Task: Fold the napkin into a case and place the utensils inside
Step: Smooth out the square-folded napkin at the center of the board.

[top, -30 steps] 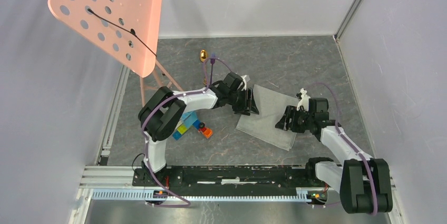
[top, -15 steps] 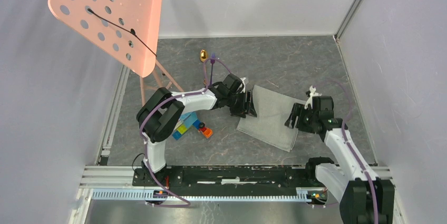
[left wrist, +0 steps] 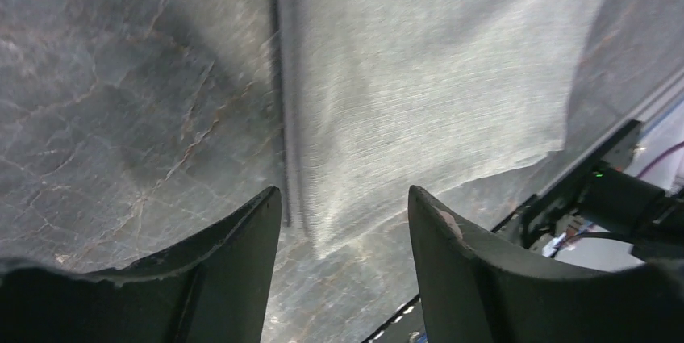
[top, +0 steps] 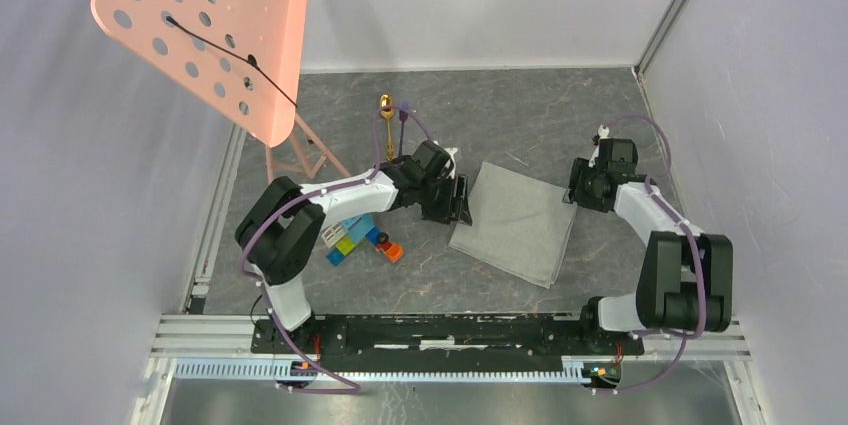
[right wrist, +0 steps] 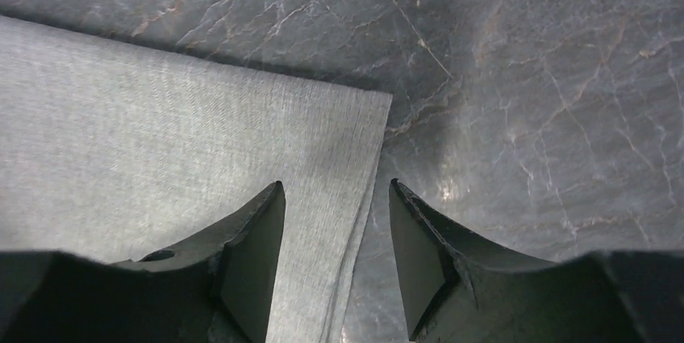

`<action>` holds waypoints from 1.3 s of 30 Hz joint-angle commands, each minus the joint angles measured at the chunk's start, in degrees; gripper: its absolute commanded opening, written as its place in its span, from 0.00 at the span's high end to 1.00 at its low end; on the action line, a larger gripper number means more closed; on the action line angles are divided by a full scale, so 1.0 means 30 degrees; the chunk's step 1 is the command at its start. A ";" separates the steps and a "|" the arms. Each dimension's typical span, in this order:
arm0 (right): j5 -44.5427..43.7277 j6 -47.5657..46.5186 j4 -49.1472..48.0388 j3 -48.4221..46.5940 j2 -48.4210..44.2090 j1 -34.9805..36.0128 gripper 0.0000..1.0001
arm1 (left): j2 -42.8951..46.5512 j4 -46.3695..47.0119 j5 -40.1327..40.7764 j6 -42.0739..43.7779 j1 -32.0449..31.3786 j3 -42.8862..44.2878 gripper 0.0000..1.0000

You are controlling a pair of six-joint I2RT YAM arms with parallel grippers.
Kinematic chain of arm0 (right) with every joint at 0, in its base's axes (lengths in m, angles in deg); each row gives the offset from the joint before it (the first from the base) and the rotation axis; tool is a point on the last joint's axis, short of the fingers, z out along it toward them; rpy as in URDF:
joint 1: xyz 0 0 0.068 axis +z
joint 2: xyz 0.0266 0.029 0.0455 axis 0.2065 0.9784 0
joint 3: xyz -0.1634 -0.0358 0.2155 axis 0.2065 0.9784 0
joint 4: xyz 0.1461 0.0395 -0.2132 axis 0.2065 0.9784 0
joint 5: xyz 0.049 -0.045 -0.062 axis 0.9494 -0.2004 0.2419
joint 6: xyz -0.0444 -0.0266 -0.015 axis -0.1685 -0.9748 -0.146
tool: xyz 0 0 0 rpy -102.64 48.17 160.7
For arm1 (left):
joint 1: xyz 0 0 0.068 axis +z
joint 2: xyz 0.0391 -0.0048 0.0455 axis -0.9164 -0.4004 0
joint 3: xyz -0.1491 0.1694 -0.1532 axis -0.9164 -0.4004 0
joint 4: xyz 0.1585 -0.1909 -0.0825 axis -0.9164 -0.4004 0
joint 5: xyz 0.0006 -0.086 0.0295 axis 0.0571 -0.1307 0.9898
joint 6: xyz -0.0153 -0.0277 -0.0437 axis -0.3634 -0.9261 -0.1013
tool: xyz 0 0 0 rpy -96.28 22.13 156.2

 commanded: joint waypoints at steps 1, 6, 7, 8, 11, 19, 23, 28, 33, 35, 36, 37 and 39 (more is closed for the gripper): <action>-0.0763 -0.1080 -0.1478 -0.0775 0.1713 0.0002 0.45 | -0.0788 0.0197 0.0467 0.0801 -0.0051 -0.0891 0.36; 0.0203 -0.1477 -0.3185 -0.0967 0.3155 0.0369 0.55 | -0.1075 0.1611 0.0391 -0.0071 -0.0543 -0.2024 0.48; 0.0330 -0.1528 -0.3623 -0.1138 0.3434 0.0573 0.55 | -0.1124 0.2017 0.0356 -0.0457 -0.0712 -0.2287 0.50; 0.0566 -0.1625 -0.3882 -0.1382 0.3867 0.0775 0.55 | -0.1160 0.2547 0.0341 -0.0817 -0.0944 -0.2617 0.52; 0.0969 -0.1696 -0.3668 -0.2656 0.5114 0.1365 0.56 | -0.1324 0.3391 0.0520 -0.1790 -0.1716 -0.3172 0.58; -0.3465 -0.2576 0.1002 -0.3817 0.2042 0.2284 0.43 | 0.1587 0.1779 0.1940 -0.1566 -0.1996 -0.3586 0.45; 0.1737 -0.2075 0.0423 -0.1264 -0.0625 0.2405 0.41 | 0.2440 0.1612 0.2052 -0.1498 -0.1584 -0.2060 0.40; 0.6050 -0.1097 -0.0748 0.1470 -0.1865 0.2455 0.45 | -0.0142 0.2215 0.0947 -0.1774 -0.1079 0.1335 0.44; 0.5716 -0.0959 -0.0838 0.3519 -0.2009 0.2496 0.50 | -0.3350 0.2418 0.0740 -0.1888 -0.0807 0.4086 0.45; 0.5107 -0.0945 -0.0631 0.4077 -0.2252 0.2507 0.50 | -0.4225 0.2287 0.0874 -0.1729 -0.0630 0.4677 0.45; 0.4689 -0.0825 -0.0507 0.4345 -0.2435 0.2494 0.50 | -0.4627 0.2268 0.0937 -0.1594 -0.0541 0.4878 0.45; 0.4267 -0.0671 -0.0463 0.4568 -0.2632 0.2493 0.50 | -0.4933 0.2256 0.1074 -0.1498 -0.0425 0.4962 0.45; 0.3544 -0.0406 -0.0304 0.4924 -0.2928 0.2494 0.49 | -0.5495 0.2055 0.1422 -0.1194 -0.0199 0.5020 0.45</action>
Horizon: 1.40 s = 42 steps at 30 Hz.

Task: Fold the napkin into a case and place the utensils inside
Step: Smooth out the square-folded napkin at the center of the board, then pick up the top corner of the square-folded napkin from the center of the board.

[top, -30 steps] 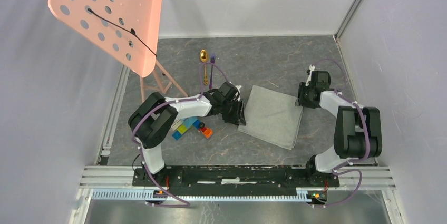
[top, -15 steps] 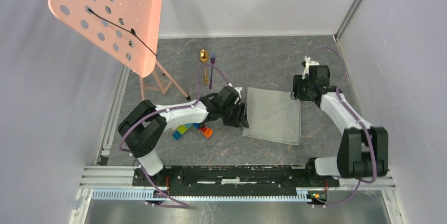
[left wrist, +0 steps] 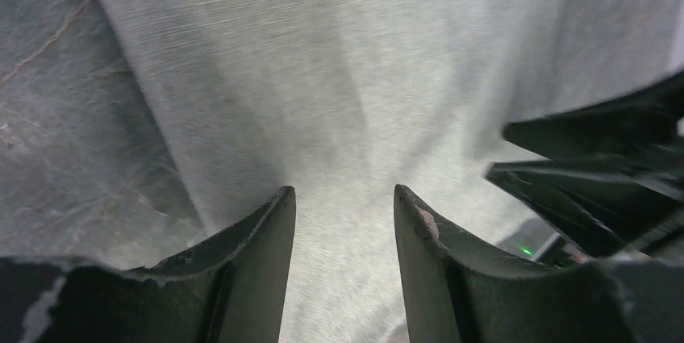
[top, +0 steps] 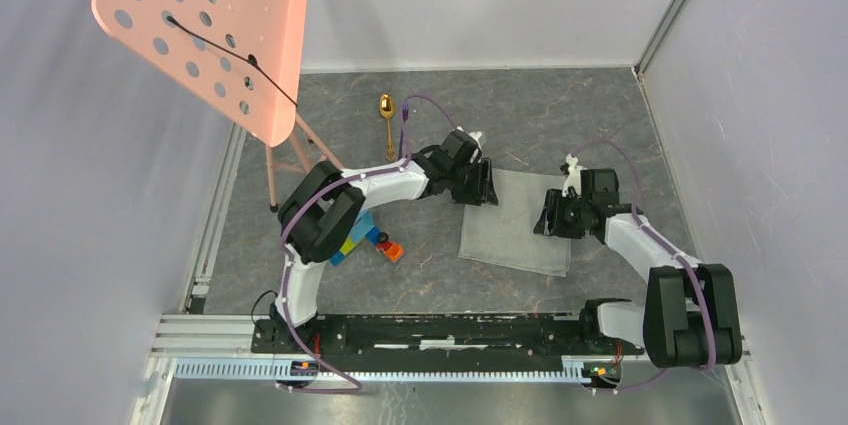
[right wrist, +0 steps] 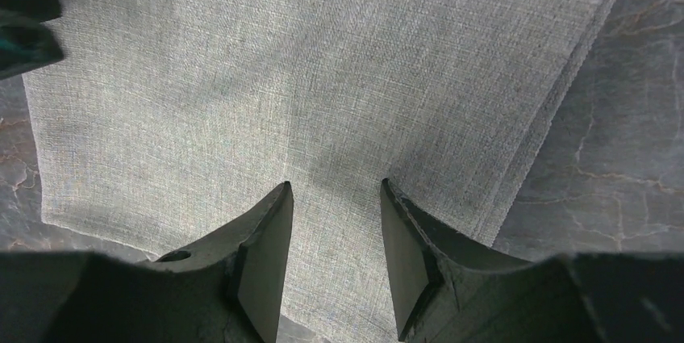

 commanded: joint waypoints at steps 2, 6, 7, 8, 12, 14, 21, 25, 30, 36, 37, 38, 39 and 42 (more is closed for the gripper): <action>-0.2032 0.0710 0.0576 0.0945 -0.0820 0.0041 0.49 | -0.1288 -0.0593 0.0977 0.0546 0.0631 0.0445 0.45; -0.4413 0.0929 0.1287 0.1022 -0.1197 0.0009 0.48 | -0.1351 -0.0239 0.1042 0.0746 0.0713 -0.0509 0.45; -0.4733 0.0985 0.1389 0.1083 -0.1295 0.0002 0.48 | -0.1300 -0.0218 0.1002 0.0763 0.0713 -0.0629 0.45; -0.4823 0.1001 0.1399 0.1126 -0.1382 0.0016 0.48 | -0.1264 -0.0203 0.0980 0.0803 0.0720 -0.0789 0.46; -0.3956 0.0781 0.1681 0.0758 -0.1947 0.0037 0.48 | -0.0576 -0.0208 0.0163 0.0902 0.0713 -0.0855 0.42; -0.3988 0.0759 0.2639 0.0090 -0.2843 0.0146 0.48 | 0.0029 -0.0236 -0.0799 0.0816 0.0636 -0.0621 0.40; -0.4654 0.3543 0.7371 -0.0976 -0.4875 0.0226 0.42 | 0.3031 -0.0493 -0.2590 0.0593 -0.0302 -0.0862 0.32; -0.5999 0.4104 0.9751 -0.1195 -0.5146 0.0229 0.62 | 0.5094 -0.0505 -0.2287 0.0537 -0.0430 -0.2646 0.30; -0.4687 0.4785 0.8660 0.0479 -0.5579 0.0220 0.62 | 0.6644 -0.0517 -0.2064 0.0695 -0.0437 -0.4443 0.30; -0.4647 0.4904 0.8111 0.0666 -0.5381 0.0217 0.65 | 0.7476 -0.0189 -0.2034 0.0619 -0.0455 -0.6015 0.28; -0.4597 0.4894 0.8078 0.0694 -0.5297 0.0226 0.66 | 0.7551 -0.0145 -0.2034 0.0597 -0.0466 -0.6235 0.28; -0.4518 0.4827 0.8104 0.0690 -0.5233 0.0220 0.68 | 0.7627 -0.0072 -0.2033 0.0558 -0.0459 -0.6411 0.28; -0.4499 0.4787 0.8211 0.0649 -0.5173 0.0219 0.71 | 0.7728 0.0100 -0.2019 0.0476 -0.0458 -0.6631 0.28; -0.4586 0.4753 0.8327 0.0573 -0.5484 0.0208 0.73 | 0.7795 0.0425 -0.2019 0.0315 -0.0452 -0.7076 0.28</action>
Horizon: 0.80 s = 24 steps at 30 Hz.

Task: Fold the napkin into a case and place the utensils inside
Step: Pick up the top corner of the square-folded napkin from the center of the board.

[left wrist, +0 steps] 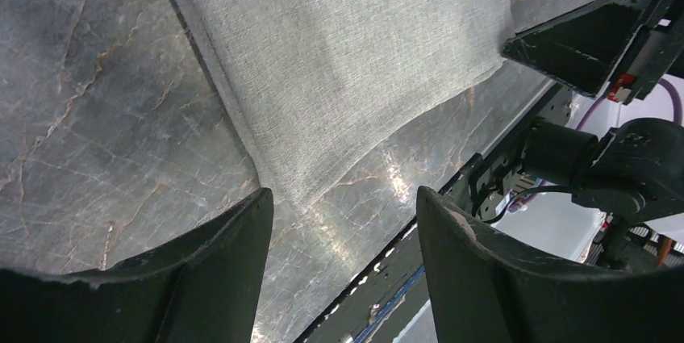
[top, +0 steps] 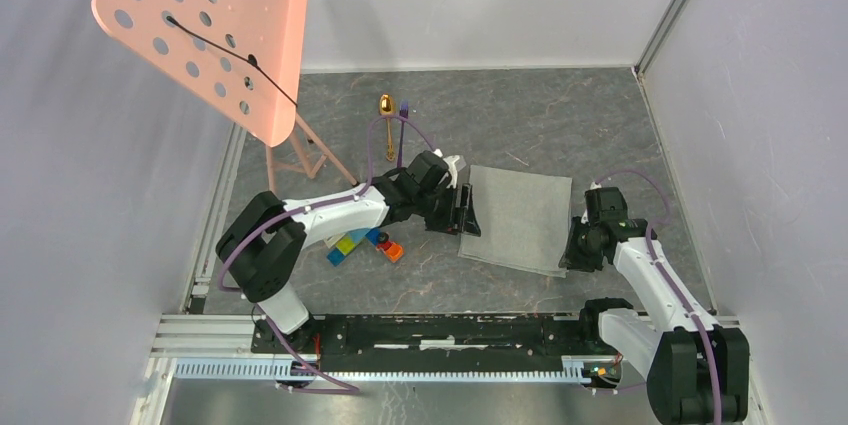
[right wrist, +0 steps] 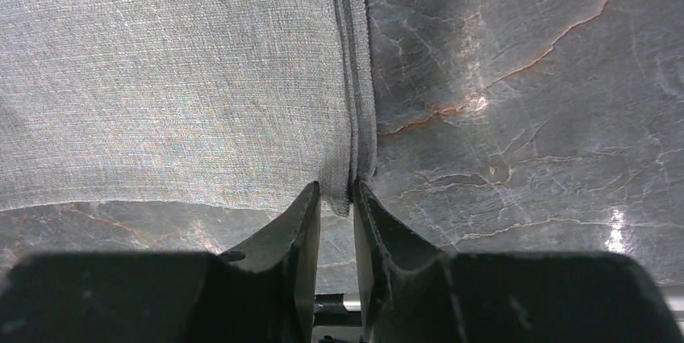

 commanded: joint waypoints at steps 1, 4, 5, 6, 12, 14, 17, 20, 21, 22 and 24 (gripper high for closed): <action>0.0098 0.0227 -0.0166 -0.0104 -0.0312 0.0083 0.73 | 0.1034 0.1019 -0.0064 0.0278 0.0036 -0.0482 0.28; 0.0410 0.0201 -0.0104 -0.0103 -0.0295 0.0070 0.73 | 0.0775 0.1143 -0.0210 0.0224 0.0047 -0.0586 0.28; 0.0517 0.0182 -0.0053 -0.0114 -0.0285 0.0067 0.73 | 0.0717 0.1172 -0.0248 0.0222 0.0032 -0.0603 0.28; 0.0520 0.0182 0.0011 -0.0174 -0.0305 0.0056 0.73 | 0.0660 0.1189 -0.0272 0.0236 0.0022 -0.0632 0.28; 0.0509 0.0041 0.0392 -0.0610 -0.0585 0.0066 0.73 | 0.0632 0.1260 -0.0302 0.0221 -0.0008 -0.0878 0.28; 0.0520 -0.0010 0.0379 -0.0519 -0.0579 0.0047 0.73 | 0.0713 0.1326 -0.0298 0.0156 -0.0008 -0.0939 0.28; 0.0896 0.0000 0.0094 -0.0181 -0.0589 0.0068 0.73 | 0.0818 0.1306 -0.0317 0.0126 -0.0030 -0.0942 0.28; 0.0854 -0.0006 0.0119 -0.0230 -0.0518 0.0087 0.75 | 0.0823 0.1329 -0.0298 0.0131 -0.0066 -0.0940 0.28; 0.0826 -0.0012 0.0196 -0.0363 -0.0545 0.0085 0.76 | 0.0803 0.1279 -0.0324 0.0117 -0.0066 -0.0965 0.28; 0.0825 -0.0007 0.0280 -0.0489 -0.0593 0.0083 0.77 | 0.0810 0.1258 -0.0302 0.0119 -0.0065 -0.0984 0.28; 0.0875 -0.0030 0.0416 -0.0768 -0.0731 0.0088 0.79 | 0.0802 0.1266 -0.0230 0.0163 -0.0074 -0.1079 0.27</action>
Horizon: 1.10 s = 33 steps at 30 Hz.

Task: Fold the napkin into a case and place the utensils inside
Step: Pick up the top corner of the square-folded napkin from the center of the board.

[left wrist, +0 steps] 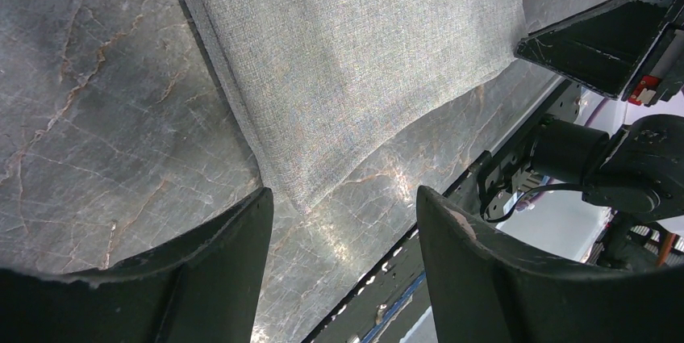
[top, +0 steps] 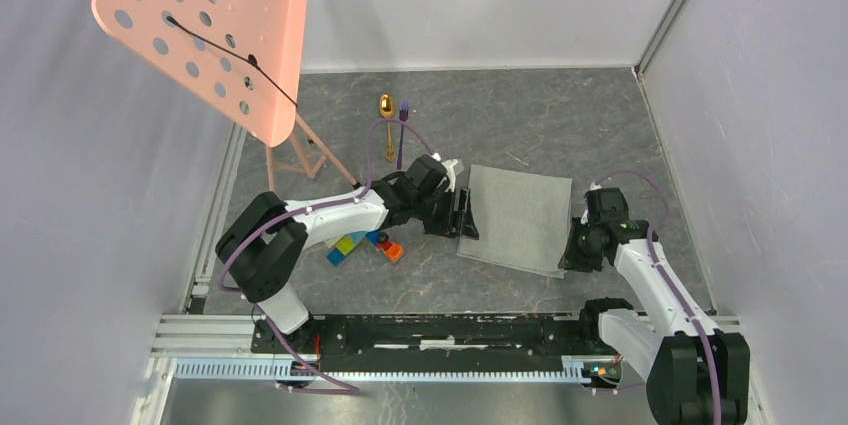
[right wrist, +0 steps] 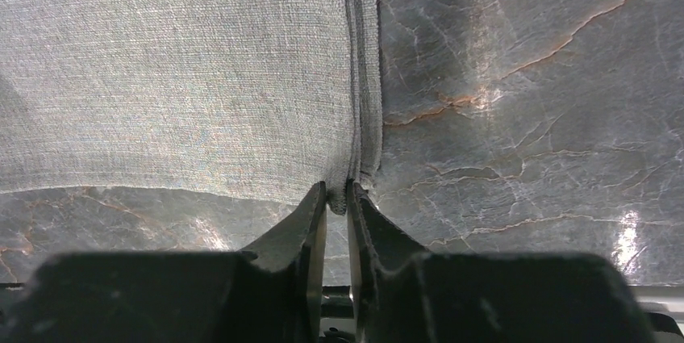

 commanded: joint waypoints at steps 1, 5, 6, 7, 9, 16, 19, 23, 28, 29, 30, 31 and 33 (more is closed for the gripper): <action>0.0307 -0.0018 0.0263 -0.0854 -0.0420 0.0118 0.81 | 0.0685 0.0620 -0.0207 0.0154 -0.0059 -0.0187 0.27; 0.0356 -0.0107 0.0472 -0.1085 -0.0447 0.0083 0.88 | 0.0550 0.0790 -0.0291 0.0105 -0.0089 -0.0362 0.27; 0.0352 -0.0135 0.0537 -0.1179 -0.0433 0.0092 0.89 | 0.0557 0.0800 -0.0280 0.0103 -0.0088 -0.0392 0.27; 0.0322 -0.0194 0.0708 -0.1317 -0.0424 0.0085 0.89 | 0.0557 0.0791 -0.0280 0.0104 -0.0088 -0.0424 0.27; 0.0323 -0.0320 0.0904 -0.1610 -0.0455 0.0104 0.89 | 0.0612 0.0792 -0.0253 0.0116 -0.0103 -0.0505 0.27; 0.0534 -0.1332 0.0753 -0.1894 -0.0026 0.0096 0.88 | 0.0379 0.0560 -0.0132 0.0248 -0.0161 -0.0714 0.27; 0.0816 -0.1740 0.0100 -0.1631 0.0264 0.0090 0.90 | 0.0404 0.0571 -0.0053 0.0243 -0.0213 -0.0935 0.26; 0.4306 -0.2053 -0.2187 -0.0823 0.0457 0.0085 1.00 | 0.0318 0.0434 0.0269 0.0222 -0.0344 -0.1091 0.27; 0.7536 -0.2326 -0.5795 -0.0671 0.1868 0.0251 1.00 | -0.0417 0.0030 0.0978 0.0393 -0.0577 -0.1040 0.39; 0.7809 -0.2376 -0.6329 -0.0910 0.2181 0.0307 1.00 | -0.0539 -0.0003 0.1152 0.0418 -0.0613 -0.1039 0.42; 0.8053 -0.2332 -0.6994 -0.1181 0.2588 0.0340 1.00 | -0.0664 -0.0046 0.1320 0.0424 -0.0617 -0.1090 0.44; 0.8318 -0.2187 -0.7614 -0.1362 0.2952 0.0376 1.00 | -0.0752 -0.0059 0.1533 0.0423 -0.0617 -0.1148 0.47; 0.9007 -0.1769 -0.9011 -0.1890 0.4039 0.0472 1.00 | -0.0838 -0.0064 0.1965 0.0402 -0.0620 -0.1270 0.50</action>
